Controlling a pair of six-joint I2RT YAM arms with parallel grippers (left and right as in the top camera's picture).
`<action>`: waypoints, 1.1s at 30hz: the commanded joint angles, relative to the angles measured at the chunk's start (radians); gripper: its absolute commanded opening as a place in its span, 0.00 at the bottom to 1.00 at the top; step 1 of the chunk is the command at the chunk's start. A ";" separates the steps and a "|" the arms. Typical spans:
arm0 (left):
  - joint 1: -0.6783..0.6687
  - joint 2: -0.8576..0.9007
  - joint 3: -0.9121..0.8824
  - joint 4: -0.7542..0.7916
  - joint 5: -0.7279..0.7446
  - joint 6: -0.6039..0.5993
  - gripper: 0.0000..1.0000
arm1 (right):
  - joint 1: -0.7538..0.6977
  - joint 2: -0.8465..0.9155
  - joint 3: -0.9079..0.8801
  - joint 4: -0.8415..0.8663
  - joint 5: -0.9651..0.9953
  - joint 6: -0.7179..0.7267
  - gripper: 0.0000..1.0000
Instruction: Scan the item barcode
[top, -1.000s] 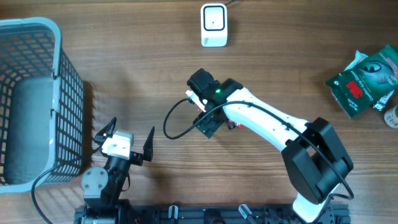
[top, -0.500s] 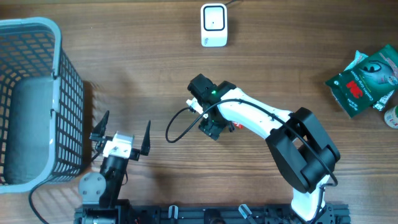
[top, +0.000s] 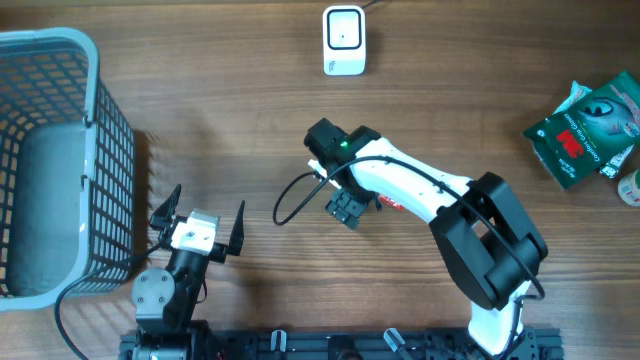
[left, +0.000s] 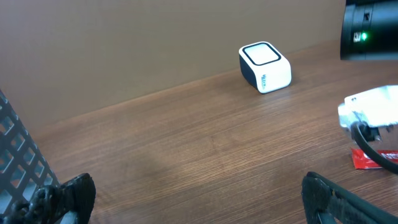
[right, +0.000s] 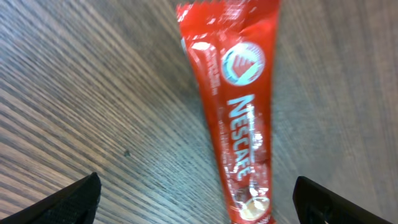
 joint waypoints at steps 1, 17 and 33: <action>-0.003 0.002 -0.008 0.003 -0.002 0.009 1.00 | -0.003 -0.040 0.025 -0.002 0.054 0.009 1.00; -0.003 0.032 -0.008 0.002 -0.002 0.009 1.00 | -0.030 -0.036 -0.247 0.157 -0.011 0.128 0.09; -0.003 0.032 -0.008 0.002 -0.002 0.009 1.00 | -0.077 -0.082 -0.004 0.132 -0.400 0.405 0.05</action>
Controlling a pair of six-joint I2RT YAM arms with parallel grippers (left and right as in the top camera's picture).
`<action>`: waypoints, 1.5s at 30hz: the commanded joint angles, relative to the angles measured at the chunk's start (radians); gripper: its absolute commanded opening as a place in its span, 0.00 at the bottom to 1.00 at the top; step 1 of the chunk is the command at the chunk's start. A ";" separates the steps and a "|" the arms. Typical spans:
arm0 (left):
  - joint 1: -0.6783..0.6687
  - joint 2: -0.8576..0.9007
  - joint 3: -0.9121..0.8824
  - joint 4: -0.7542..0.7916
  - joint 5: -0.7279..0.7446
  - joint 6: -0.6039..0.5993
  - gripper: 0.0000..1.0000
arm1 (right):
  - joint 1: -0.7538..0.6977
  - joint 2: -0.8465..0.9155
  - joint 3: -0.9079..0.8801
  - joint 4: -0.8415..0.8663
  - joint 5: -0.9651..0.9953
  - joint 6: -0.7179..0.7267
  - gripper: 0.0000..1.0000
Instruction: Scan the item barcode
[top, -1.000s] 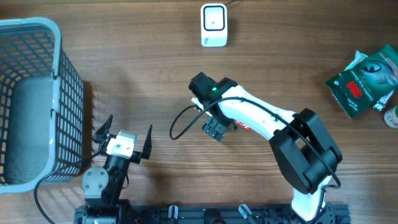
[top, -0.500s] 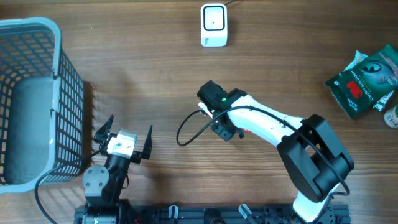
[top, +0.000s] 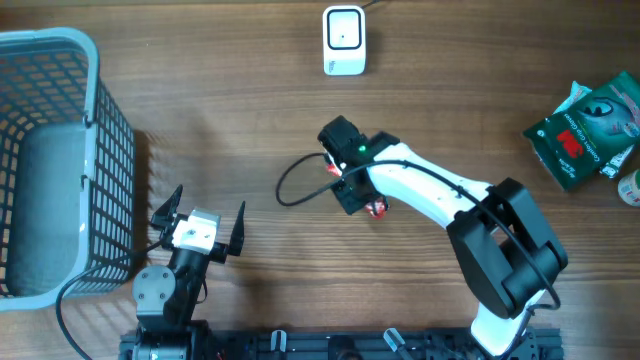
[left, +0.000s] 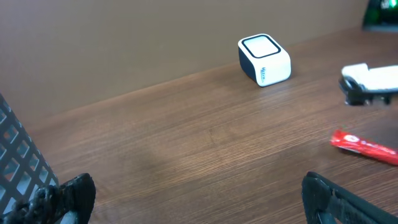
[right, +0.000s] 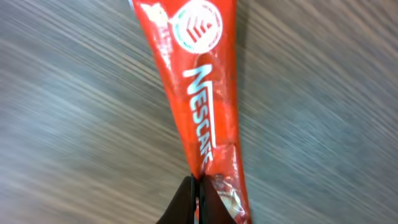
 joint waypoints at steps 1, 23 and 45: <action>-0.003 0.004 -0.008 0.004 -0.002 0.009 1.00 | -0.042 -0.022 0.103 -0.039 -0.279 0.079 0.05; -0.003 0.004 -0.008 0.005 -0.002 0.009 1.00 | -0.007 -0.048 0.080 0.031 -0.233 -0.016 1.00; -0.003 0.004 -0.008 0.005 -0.002 0.009 1.00 | 0.109 0.196 0.117 -0.065 -0.056 0.149 0.05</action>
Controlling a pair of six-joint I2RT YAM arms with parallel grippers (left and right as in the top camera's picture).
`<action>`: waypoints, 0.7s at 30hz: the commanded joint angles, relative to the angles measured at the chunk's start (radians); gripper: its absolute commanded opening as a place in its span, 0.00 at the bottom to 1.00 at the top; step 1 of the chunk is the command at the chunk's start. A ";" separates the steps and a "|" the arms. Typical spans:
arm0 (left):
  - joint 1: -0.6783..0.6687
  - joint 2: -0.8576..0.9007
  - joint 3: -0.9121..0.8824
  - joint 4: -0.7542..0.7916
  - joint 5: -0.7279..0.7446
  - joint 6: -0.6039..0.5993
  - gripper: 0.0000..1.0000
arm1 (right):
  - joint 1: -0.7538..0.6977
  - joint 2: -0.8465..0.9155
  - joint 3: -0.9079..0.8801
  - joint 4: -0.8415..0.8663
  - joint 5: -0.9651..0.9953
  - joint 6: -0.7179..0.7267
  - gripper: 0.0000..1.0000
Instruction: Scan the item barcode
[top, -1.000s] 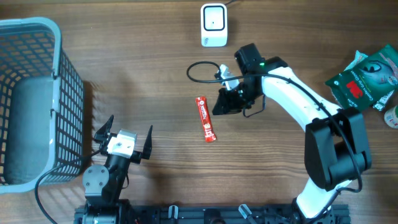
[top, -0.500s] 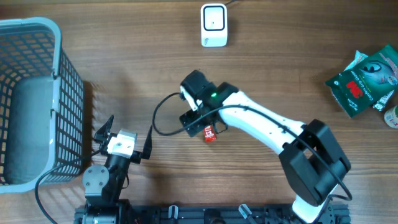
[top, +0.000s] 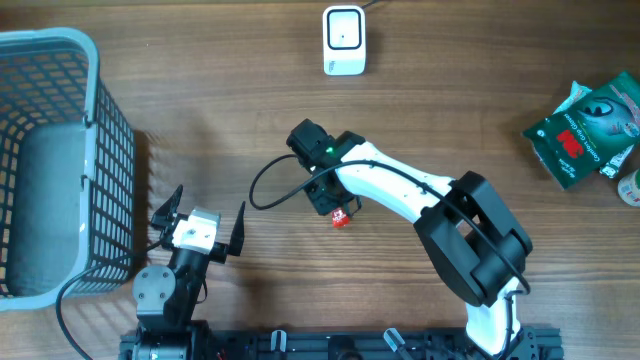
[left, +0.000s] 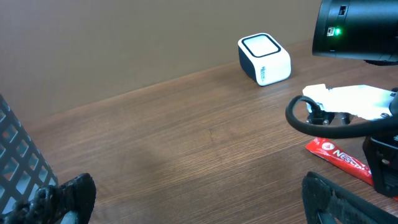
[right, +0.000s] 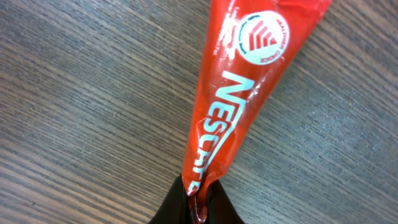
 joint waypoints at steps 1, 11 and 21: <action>-0.003 0.000 -0.008 0.004 -0.003 0.009 1.00 | 0.009 0.051 0.008 -0.043 -0.089 0.060 0.05; -0.003 0.000 -0.008 0.004 -0.002 0.009 1.00 | -0.220 -0.016 0.097 -0.232 -1.231 0.280 0.04; -0.003 0.002 -0.008 0.004 -0.002 0.009 1.00 | -0.275 -0.016 0.097 -0.319 -1.576 0.505 0.04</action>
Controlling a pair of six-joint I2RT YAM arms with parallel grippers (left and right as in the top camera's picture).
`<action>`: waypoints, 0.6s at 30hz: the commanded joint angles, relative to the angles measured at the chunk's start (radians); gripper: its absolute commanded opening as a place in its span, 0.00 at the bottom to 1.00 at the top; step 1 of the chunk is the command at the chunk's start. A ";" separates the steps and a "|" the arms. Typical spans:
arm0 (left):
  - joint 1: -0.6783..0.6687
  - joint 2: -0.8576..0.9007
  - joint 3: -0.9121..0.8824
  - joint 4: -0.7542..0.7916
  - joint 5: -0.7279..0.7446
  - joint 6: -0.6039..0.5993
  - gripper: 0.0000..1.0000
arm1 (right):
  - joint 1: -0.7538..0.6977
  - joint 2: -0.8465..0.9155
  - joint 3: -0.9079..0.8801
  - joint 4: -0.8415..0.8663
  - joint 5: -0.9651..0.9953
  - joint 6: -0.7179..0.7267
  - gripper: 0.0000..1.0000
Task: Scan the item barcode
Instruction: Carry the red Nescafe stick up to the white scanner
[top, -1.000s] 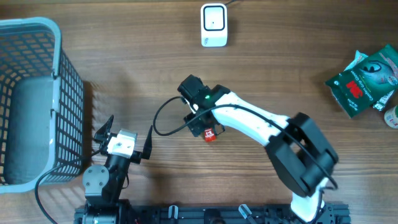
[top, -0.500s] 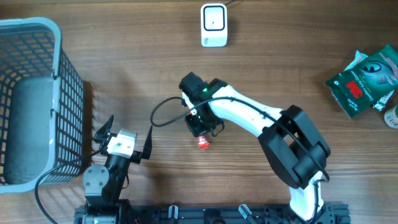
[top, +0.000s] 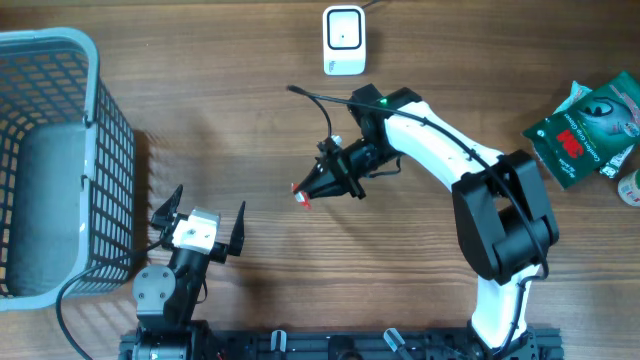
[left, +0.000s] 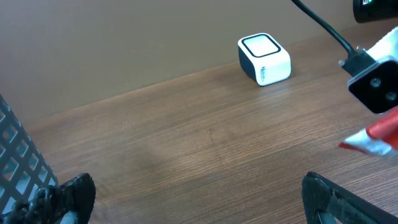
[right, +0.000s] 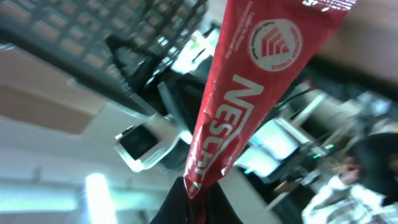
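Observation:
A red Nescafe sachet (right: 239, 106) is pinched by one end in my right gripper (right: 198, 194), which is shut on it. In the overhead view the sachet (top: 301, 192) hangs off the table, held level and pointing left, at the end of my right gripper (top: 322, 184). Its tip (left: 373, 138) shows at the right edge of the left wrist view. The white barcode scanner (top: 343, 40) stands at the table's far edge, also seen as the scanner (left: 265, 58). My left gripper (top: 198, 228) rests open near the front left, with nothing between its fingers.
A blue-grey wire basket (top: 60, 160) stands at the left edge. Green packets (top: 588, 128) lie at the far right. The right arm's black cable (top: 325, 110) arches over the table below the scanner.
My right gripper has lifted the sachet off the table and turned it to point left; the wrist view now looks out at the room instead of the wood. The left arm is unchanged.
First my right gripper stood open over the sachet lying on the table. Then it was shut on the sachet's end, still on the wood, and was dragged a little left. Now the sachet is held up in the air below the scanner.

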 joint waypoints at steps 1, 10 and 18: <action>-0.003 0.001 -0.008 0.003 -0.002 0.009 1.00 | -0.004 -0.019 0.012 0.003 -0.134 0.046 0.04; -0.003 0.001 -0.008 0.003 -0.002 0.009 1.00 | -0.004 -0.019 0.012 0.092 -0.003 0.010 0.04; -0.003 0.001 -0.008 0.003 -0.002 0.009 1.00 | -0.009 -0.036 0.022 0.323 0.998 -0.023 0.05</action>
